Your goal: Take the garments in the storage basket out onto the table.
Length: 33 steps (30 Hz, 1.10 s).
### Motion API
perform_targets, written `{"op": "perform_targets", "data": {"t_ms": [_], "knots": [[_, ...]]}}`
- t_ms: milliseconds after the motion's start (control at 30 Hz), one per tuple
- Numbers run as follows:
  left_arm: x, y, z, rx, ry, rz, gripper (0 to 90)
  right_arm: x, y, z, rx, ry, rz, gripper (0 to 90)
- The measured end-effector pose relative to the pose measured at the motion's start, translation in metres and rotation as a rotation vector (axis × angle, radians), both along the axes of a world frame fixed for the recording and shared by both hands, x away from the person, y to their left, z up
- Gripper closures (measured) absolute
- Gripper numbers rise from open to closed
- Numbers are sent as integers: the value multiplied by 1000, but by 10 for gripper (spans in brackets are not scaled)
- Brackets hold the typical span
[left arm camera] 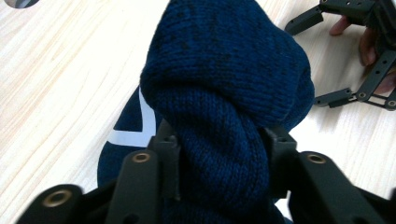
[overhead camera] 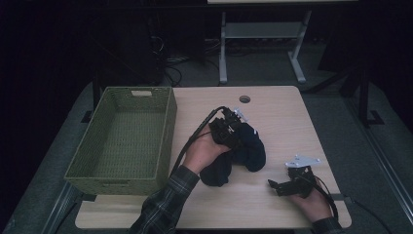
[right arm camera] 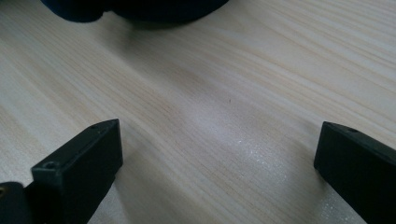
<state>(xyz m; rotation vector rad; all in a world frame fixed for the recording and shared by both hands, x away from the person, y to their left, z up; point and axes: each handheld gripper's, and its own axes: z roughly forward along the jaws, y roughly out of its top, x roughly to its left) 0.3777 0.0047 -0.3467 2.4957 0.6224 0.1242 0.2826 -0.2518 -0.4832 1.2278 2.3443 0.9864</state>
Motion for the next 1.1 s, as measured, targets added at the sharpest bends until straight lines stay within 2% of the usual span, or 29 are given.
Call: {"op": "perform_targets", "data": {"t_ms": [133, 333, 433, 600, 900, 967, 1100], "knots": [[1, 1, -6, 3, 9, -1, 462, 0, 0, 0, 0, 0, 0, 7], [-1, 4, -7, 22, -16, -6, 284, 0, 0, 0, 0, 0, 0, 7], [-4, 6, -5, 21, -22, -9, 248, 0, 0, 0, -1, -1, 0, 7], [-7, 11, 1, 20, -34, -14, 210, 0, 0, 0, -1, 0, 1, 7], [-13, 17, 7, -11, -30, -16, 177, 0, 0, 0, -1, 0, 0, 7], [-16, 20, 11, -32, -30, -25, 176, 0, 0, 0, -1, 0, 0, 7], [-19, 22, 16, -24, -32, -35, 159, 0, 0, 0, -1, 0, 0, 7]]}}
